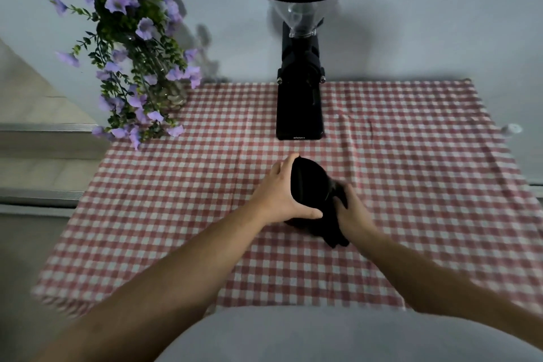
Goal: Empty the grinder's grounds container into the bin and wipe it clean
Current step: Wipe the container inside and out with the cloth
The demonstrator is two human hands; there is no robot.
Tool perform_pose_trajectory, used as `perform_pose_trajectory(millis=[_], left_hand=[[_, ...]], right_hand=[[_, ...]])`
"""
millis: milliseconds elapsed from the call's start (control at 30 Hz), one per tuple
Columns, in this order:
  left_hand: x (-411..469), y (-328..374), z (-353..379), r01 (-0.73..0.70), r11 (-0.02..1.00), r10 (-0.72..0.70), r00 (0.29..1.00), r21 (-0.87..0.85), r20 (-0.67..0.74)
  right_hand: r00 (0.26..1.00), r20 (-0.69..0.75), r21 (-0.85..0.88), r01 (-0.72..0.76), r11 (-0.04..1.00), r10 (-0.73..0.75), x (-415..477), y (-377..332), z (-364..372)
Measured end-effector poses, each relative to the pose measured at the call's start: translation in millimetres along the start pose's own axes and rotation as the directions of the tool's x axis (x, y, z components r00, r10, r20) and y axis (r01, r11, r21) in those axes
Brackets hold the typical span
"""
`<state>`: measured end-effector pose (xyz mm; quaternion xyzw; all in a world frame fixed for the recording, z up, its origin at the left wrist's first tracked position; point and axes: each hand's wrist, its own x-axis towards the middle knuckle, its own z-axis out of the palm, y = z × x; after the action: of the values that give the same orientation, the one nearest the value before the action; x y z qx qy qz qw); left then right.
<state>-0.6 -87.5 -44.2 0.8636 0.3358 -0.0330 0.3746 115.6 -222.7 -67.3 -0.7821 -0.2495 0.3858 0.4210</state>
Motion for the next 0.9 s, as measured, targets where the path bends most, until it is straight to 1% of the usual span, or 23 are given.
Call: perform_pose_trajectory(millis=[67, 233, 300, 367, 433, 467, 533, 600, 667, 700, 733, 800, 867, 900], left_hand=[[-0.4, -0.5, -3.7, -0.002, 1.0, 0.003, 1.0, -0.025, 0.029], [4.9, 2.9, -16.2, -0.029, 0.999, 0.035, 0.988, -0.037, 0.15], [6.6, 2.2, -18.3, -0.037, 0.999, 0.043, 0.98, -0.033, 0.196], [6.8, -0.6, -20.6, -0.024, 0.999, 0.029, 0.971, -0.026, 0.237], [7.4, 0.2, -23.8, -0.008, 1.0, 0.013, 0.961, -0.018, 0.275], [7.6, 2.2, -24.4, -0.005, 1.0, 0.011, 0.96, -0.02, 0.281], [7.4, 9.0, -20.0, -0.006, 1.0, 0.013, 0.972, -0.03, 0.234], [5.7, 19.4, -9.1, 0.037, 0.999, -0.033, 0.991, -0.027, 0.133], [3.6, 23.9, 0.8, 0.069, 0.997, -0.071, 0.994, 0.022, 0.079], [2.7, 22.5, 2.9, 0.062, 0.997, -0.066, 0.995, 0.053, 0.077], [1.9, 20.4, 1.9, 0.05, 0.996, -0.057, 0.994, 0.069, 0.095], [3.0, 15.9, -7.6, 0.013, 0.997, -0.028, 0.982, 0.082, 0.185], [5.8, 14.3, -19.6, -0.045, 0.991, 0.006, 0.956, 0.126, 0.294], [7.1, 14.8, -23.1, -0.065, 0.987, 0.017, 0.948, 0.143, 0.316]], right_hand=[[0.998, 0.058, -0.036, -0.019, 0.999, 0.021, 5.9, 0.2, -2.9], [0.984, 0.004, 0.071, 0.178, 0.981, -0.179, 40.3, -41.7, -26.8], [0.986, 0.027, 0.022, 0.165, 0.986, -0.165, 36.8, -27.6, -19.5], [0.992, 0.077, -0.05, 0.101, 0.994, -0.097, 25.2, -3.0, -7.7], [0.992, 0.099, -0.057, 0.079, 0.995, -0.073, 24.6, 6.4, -7.9], [0.991, 0.089, -0.043, 0.102, 0.994, -0.098, 29.5, 1.6, -12.4], [0.983, 0.044, 0.032, 0.176, 0.984, -0.178, 40.3, -16.3, -22.0], [0.967, -0.016, 0.117, 0.256, 0.96, -0.256, 40.8, -26.1, -22.5], [0.962, -0.035, 0.117, 0.274, 0.954, -0.272, 29.4, -12.1, -11.8], [0.97, -0.021, 0.103, 0.241, 0.965, -0.24, 21.2, -0.4, -6.0], [0.98, 0.006, 0.082, 0.197, 0.977, -0.198, 13.4, 10.8, -2.3], [0.988, 0.064, 0.071, 0.135, 0.988, -0.14, 9.5, 21.6, -4.2], [0.985, 0.072, 0.113, 0.146, 0.983, -0.155, 19.7, 10.0, -14.6], [0.982, 0.053, 0.15, 0.172, 0.974, -0.182, 24.8, 1.0, -19.6]])
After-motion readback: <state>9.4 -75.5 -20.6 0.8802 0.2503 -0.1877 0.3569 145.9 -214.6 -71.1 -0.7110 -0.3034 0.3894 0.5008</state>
